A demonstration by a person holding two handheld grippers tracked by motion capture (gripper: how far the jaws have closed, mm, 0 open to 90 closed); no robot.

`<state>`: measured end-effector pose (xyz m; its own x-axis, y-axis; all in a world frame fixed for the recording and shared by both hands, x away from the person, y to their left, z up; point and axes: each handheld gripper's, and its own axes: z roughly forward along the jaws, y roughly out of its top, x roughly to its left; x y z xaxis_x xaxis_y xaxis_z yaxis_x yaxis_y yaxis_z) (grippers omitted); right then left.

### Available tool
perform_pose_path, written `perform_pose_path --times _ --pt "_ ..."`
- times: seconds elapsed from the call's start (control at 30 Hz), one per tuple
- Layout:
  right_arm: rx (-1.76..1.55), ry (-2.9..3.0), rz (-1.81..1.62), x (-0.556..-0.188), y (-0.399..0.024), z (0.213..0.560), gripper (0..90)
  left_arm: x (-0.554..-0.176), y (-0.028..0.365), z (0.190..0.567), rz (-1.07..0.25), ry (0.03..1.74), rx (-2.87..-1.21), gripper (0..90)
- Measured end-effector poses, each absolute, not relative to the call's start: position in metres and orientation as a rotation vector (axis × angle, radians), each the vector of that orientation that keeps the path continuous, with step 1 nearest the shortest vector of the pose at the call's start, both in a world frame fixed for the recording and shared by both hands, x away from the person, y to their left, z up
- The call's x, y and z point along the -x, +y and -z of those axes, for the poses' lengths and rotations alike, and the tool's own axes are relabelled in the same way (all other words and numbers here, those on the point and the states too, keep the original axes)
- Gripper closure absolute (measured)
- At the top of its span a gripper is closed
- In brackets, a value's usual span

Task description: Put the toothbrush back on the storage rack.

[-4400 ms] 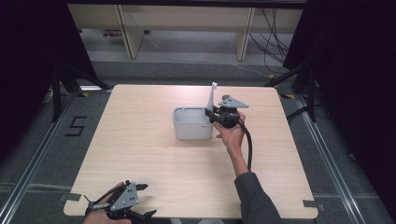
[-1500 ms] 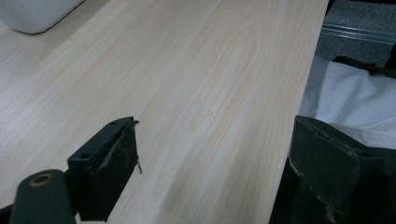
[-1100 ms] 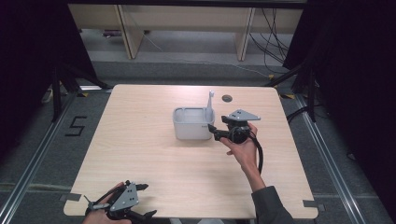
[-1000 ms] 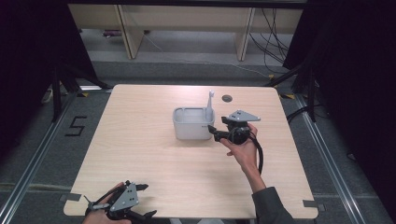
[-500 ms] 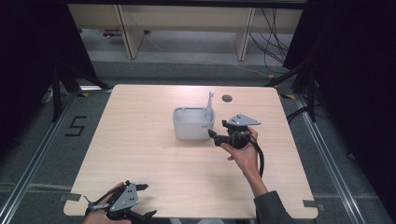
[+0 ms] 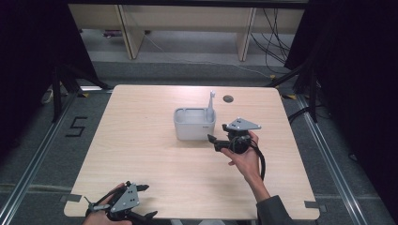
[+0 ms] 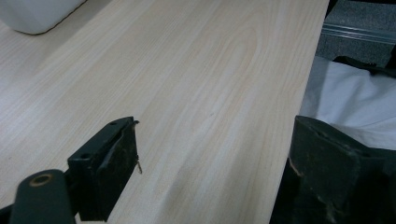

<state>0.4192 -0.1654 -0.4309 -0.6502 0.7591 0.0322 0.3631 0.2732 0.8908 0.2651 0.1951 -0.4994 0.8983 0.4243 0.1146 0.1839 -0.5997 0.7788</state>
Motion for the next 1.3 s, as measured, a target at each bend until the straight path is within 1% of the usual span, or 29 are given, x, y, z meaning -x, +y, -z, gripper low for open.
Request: perform_pose_path --times 0.1,0.17,0.27,0.37,0.4,0.47,0.5,0.67,0.7,1.03,1.07,1.2,1.23,1.3 --pt "-1.011 2.163 -1.335 -0.416 -0.164 0.431 28.2 -0.265 0.195 0.500 -0.353 0.444 -2.207 14.7" --pt "-1.019 2.169 -1.336 -0.414 -0.164 0.432 28.1 -0.265 0.196 0.499 -0.362 0.432 -2.232 14.7" --pt "-1.020 2.180 -1.334 -0.411 -0.164 0.432 28.0 -0.265 0.195 0.500 -0.355 0.444 -2.207 14.7" --pt "-0.990 2.178 -1.330 -0.409 -0.164 0.433 27.9 -0.266 0.196 0.499 -0.355 0.428 -2.235 14.7" --pt "-0.988 2.187 -1.333 -0.408 -0.164 0.433 27.9 -0.265 0.194 0.500 -0.356 0.442 -2.206 14.7" --pt "-1.029 2.186 -1.334 -0.404 -0.162 0.433 27.8 -0.265 0.194 0.500 -0.358 0.444 -2.208 14.7" --pt "-0.982 2.186 -1.330 -0.406 -0.163 0.434 27.6 -0.265 0.194 0.500 -0.358 0.443 -2.207 14.7" --pt "-1.015 2.193 -1.350 -0.400 -0.161 0.435 27.4 -0.265 0.195 0.500 -0.358 0.445 -2.212 14.7" --pt "-0.981 2.199 -1.330 -0.400 -0.162 0.434 27.2 -0.265 0.194 0.501 -0.358 0.443 -2.205 14.7" --pt "-1.012 2.218 -1.344 -0.390 -0.164 0.439 22.6 -0.266 0.195 0.500 -0.362 0.437 -2.221 14.7" --pt "-1.009 2.217 -1.331 -0.389 -0.165 0.439 22.1 -0.265 0.195 0.500 -0.344 0.442 -2.217 14.7" --pt "-1.004 2.214 -1.349 -0.385 -0.167 0.440 22.1 -0.266 0.195 0.499 -0.363 0.440 -2.227 14.7" --pt "-0.982 2.208 -1.355 -0.385 -0.167 0.442 22.0 -0.265 0.195 0.500 -0.345 0.444 -2.214 14.7" --pt "-0.988 2.217 -1.337 -0.382 -0.168 0.442 22.0 -0.266 0.196 0.499 -0.351 0.434 -2.230 14.7"
